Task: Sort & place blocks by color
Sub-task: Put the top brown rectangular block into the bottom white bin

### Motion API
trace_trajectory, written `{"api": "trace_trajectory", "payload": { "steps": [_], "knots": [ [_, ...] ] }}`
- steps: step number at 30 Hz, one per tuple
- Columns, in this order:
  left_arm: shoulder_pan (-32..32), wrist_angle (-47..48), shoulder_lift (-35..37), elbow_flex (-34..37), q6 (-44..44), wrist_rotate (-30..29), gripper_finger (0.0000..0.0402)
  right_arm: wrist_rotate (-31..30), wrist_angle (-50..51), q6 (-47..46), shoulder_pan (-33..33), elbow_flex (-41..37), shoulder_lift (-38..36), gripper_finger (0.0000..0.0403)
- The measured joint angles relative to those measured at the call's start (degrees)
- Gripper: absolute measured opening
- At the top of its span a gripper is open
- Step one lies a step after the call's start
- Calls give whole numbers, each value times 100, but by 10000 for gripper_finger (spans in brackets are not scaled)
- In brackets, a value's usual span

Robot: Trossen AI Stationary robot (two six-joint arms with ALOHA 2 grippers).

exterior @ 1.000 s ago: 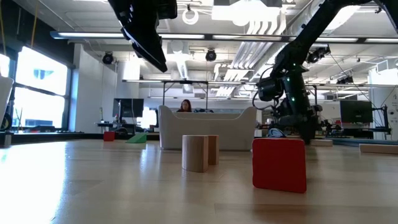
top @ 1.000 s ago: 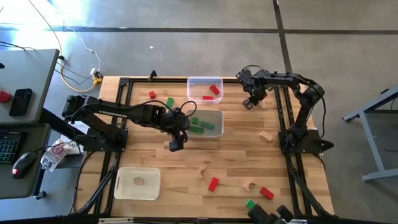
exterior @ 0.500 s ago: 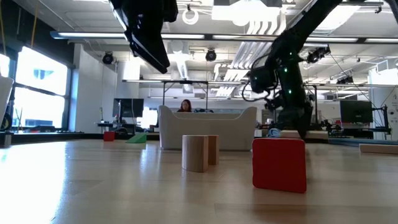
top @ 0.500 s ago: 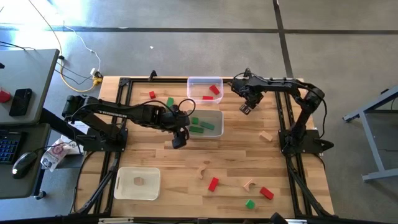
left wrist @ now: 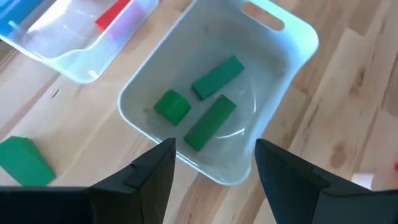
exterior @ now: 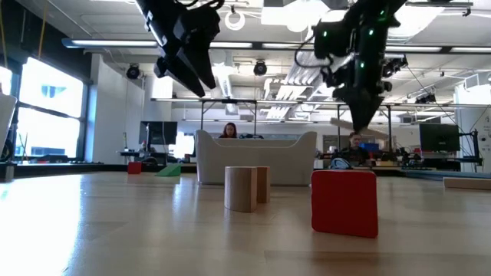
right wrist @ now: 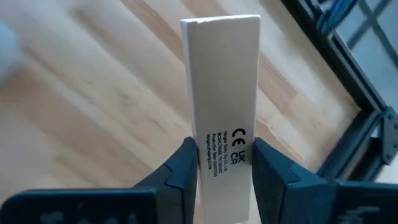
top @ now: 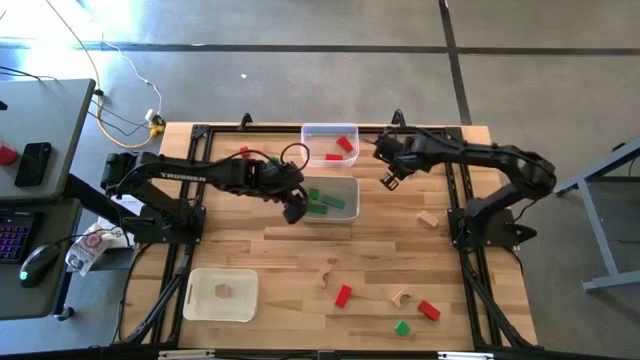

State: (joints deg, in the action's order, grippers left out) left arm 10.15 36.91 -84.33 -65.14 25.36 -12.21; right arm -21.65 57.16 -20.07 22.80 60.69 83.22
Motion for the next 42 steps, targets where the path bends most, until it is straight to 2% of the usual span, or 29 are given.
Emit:
{"api": "trace_trajectory", "payload": {
  "steps": [9, 16, 20, 31, 35, 42],
  "knots": [
    [249, -750, 0, 0, 164, 2, 207, -461, -409, -558, -1185, -2, -562, 95],
    [385, -1633, 0, 0, 170, 19, 207, -940, -1269, -500, -1936, -1, -575, 95],
    [383, -1995, 0, 0, 168, 66, 207, -1133, -1919, -140, -2250, 0, -573, 95],
    [355, -2476, 0, 0, 166, 102, 207, -1513, -3067, 855, -2729, 0, -570, 96],
    [332, -2821, 0, 0, 210, 295, 207, -1725, -3363, 1158, -2788, 0, -568, 96],
    [204, -3467, -142, 0, 145, 275, 207, -2028, -3714, 1555, -2768, 0, -568, 96]
  ]
}}
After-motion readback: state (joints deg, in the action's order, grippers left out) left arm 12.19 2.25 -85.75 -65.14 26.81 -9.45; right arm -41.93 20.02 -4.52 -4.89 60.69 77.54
